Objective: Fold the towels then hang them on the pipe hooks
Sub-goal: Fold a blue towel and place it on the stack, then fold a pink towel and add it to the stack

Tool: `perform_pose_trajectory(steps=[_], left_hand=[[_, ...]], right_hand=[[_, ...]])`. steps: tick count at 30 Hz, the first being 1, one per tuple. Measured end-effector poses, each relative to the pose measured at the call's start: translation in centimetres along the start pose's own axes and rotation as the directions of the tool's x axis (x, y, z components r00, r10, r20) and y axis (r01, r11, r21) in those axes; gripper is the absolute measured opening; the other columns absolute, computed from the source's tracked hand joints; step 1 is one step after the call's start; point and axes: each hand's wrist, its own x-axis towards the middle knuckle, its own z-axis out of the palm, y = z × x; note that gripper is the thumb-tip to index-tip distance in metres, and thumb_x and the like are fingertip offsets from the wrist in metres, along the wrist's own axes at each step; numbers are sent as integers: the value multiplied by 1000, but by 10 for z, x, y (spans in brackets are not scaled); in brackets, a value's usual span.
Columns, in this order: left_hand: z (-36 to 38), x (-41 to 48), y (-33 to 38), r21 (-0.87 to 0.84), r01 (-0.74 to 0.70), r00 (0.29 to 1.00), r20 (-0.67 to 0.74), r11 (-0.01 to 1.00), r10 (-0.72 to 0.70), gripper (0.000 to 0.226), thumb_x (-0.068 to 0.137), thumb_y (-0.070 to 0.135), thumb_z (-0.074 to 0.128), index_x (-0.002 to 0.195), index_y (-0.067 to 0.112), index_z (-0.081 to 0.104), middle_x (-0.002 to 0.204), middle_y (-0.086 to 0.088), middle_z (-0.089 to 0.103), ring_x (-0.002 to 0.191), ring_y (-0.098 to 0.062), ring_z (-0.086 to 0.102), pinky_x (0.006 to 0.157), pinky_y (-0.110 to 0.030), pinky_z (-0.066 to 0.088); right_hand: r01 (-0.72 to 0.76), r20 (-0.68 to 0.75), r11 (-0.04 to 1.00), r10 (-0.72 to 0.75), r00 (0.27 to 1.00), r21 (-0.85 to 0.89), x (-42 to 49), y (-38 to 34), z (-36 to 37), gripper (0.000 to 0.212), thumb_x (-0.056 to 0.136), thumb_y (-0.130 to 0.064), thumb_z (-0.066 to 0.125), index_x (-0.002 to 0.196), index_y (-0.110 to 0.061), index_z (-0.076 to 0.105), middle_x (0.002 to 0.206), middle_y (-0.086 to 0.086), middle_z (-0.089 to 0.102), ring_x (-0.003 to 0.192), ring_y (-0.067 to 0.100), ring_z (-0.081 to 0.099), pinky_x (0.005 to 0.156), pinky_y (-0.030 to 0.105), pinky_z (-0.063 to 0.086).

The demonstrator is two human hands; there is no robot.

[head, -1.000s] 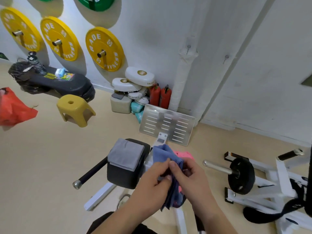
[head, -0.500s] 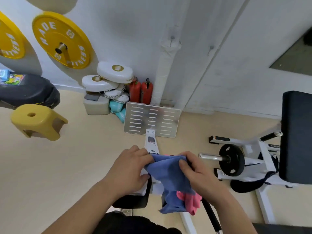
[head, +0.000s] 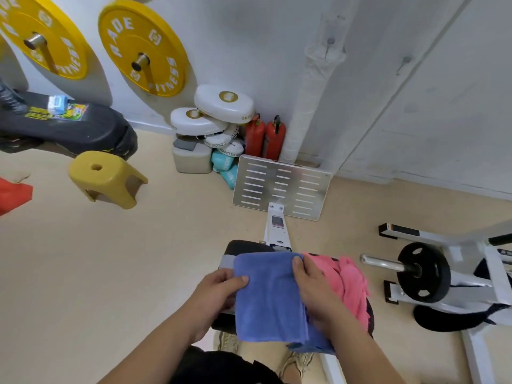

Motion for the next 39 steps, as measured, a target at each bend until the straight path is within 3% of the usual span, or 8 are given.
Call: perform_pose_trajectory(steps=[6, 11, 19, 25, 29, 31, 35, 39], left_hand=[[-18, 9, -37, 68, 118, 989, -96, 991, -111, 16, 94, 14, 68, 110, 15, 68, 93, 1, 80, 83, -15, 77, 68, -30, 59], [-36, 39, -28, 151, 48, 981, -191, 987, -19, 18, 91, 31, 74, 107, 24, 71, 99, -3, 79, 93, -25, 77, 86, -49, 63], [-51, 75, -30, 381, 95, 979, -202, 920, -17, 30, 83, 27, 71, 111, 31, 62, 101, 1, 75, 87, -16, 75, 77, -31, 63], [-57, 78, -60, 710, 28, 931, -274, 704, 240, 59, 88, 41, 71, 139, 21, 49, 134, 2, 57, 113, -18, 63, 85, -26, 50], [-55, 75, -60, 921, -304, 819, 123, 243, 560, 71, 81, 23, 70, 148, 23, 48, 156, -2, 43, 138, -24, 46, 101, -36, 55], [-49, 76, -62, 917, -392, 800, 296, 79, 522, 69, 78, 23, 68, 146, 21, 52, 151, -7, 52, 136, -30, 51, 95, -41, 59], [-42, 74, -56, 970, -234, 950, 214, 65, 229, 71, 99, 35, 51, 162, 28, 18, 171, -2, 12, 158, -26, 12, 117, -40, 41], [-38, 74, -51, 978, -210, 963, 205, 9, 172, 84, 95, 43, 56, 163, 31, 8, 173, 0, 2, 159, -24, 3, 117, -40, 41]], right_hand=[[-238, 112, 971, 236, 965, 10, 18, 27, 28, 36, 103, -50, 52, 108, -18, 66, 92, -2, 70, 80, 15, 69, 66, 36, 59], [-163, 137, 987, 159, 978, 15, 30, 9, 35, 33, 94, -2, 56, 117, -24, 66, 114, 3, 75, 107, 26, 74, 93, 54, 61], [-96, -105, 994, 90, 990, -50, 57, 32, 67, 27, 96, -9, 59, 118, -25, 62, 105, -1, 71, 96, 17, 69, 77, 31, 59], [-20, -260, 960, -55, 964, -278, 64, 46, 79, 52, 90, -12, 65, 139, -22, 52, 114, 5, 68, 102, 24, 68, 71, 23, 49], [108, -189, 812, -259, 947, -574, 55, 45, 74, 74, 86, -12, 68, 153, -26, 41, 140, 1, 46, 127, 23, 52, 88, 27, 46], [150, -48, 753, -235, 971, -641, 54, 48, 72, 79, 83, -19, 69, 155, -27, 38, 151, -2, 38, 138, 22, 45, 97, 25, 45], [80, 97, 726, -18, 995, -683, 55, 57, 67, 106, 84, -34, 73, 165, -22, 6, 168, -2, 12, 155, 21, 18, 124, 35, 30], [102, 57, 652, -89, 994, -751, 57, 65, 72, 108, 85, -45, 73, 164, -27, 1, 167, -2, 11, 153, 21, 16, 123, 40, 32]])
